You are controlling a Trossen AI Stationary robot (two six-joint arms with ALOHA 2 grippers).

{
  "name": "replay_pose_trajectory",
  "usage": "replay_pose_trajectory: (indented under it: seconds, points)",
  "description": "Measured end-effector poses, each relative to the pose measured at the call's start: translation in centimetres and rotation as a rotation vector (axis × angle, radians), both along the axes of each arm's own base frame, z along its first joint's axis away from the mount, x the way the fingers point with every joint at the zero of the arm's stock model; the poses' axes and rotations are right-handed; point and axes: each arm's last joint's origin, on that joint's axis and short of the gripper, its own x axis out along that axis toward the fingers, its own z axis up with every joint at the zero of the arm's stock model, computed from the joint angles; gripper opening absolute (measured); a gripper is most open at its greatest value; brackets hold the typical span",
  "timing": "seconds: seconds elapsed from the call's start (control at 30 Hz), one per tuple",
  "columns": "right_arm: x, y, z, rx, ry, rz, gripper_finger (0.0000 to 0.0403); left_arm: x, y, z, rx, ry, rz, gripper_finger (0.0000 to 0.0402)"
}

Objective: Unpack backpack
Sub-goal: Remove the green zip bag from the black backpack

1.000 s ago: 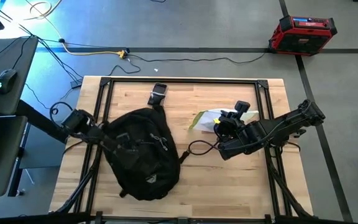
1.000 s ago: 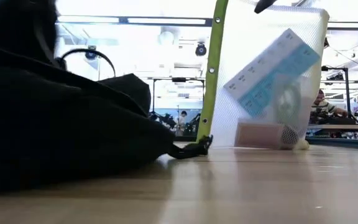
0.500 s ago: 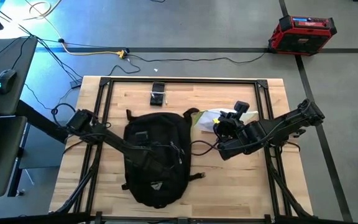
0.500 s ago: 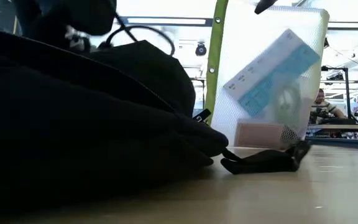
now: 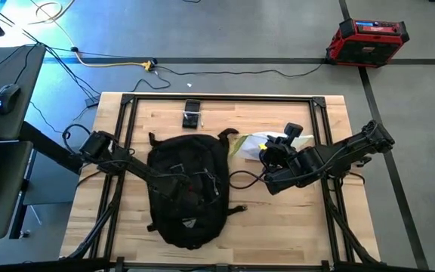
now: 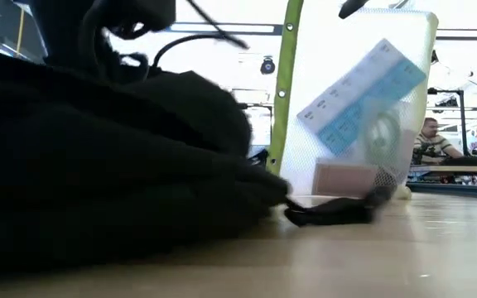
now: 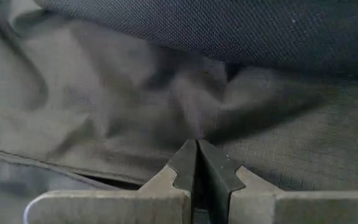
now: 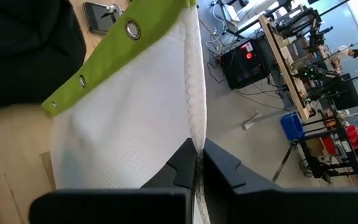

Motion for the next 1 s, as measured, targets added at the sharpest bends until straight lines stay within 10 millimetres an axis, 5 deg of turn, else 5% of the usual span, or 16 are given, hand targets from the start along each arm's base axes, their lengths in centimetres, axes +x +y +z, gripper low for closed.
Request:
replay_pose_trajectory:
  seconds: [0.23,0.4,0.77,1.0]
  points:
    - [0.0,0.0,0.0,0.009,-0.017,-0.009,0.0,-4.2,2.2,-1.0,0.212,0.339,0.013,0.0]
    - [-0.1,0.4,0.0,0.007,-0.025,-0.001,0.0,-5.2,2.2,-0.2,0.283,0.41,0.04,0.0]
    - [-0.1,3.8,-0.9,0.175,-0.02,0.11,0.0,-2.7,-3.5,8.2,0.287,0.116,0.032,0.0]
    - [2.8,8.8,-5.4,0.323,0.094,0.253,0.0,-1.4,-7.7,12.7,0.348,-0.261,-0.102,0.0]
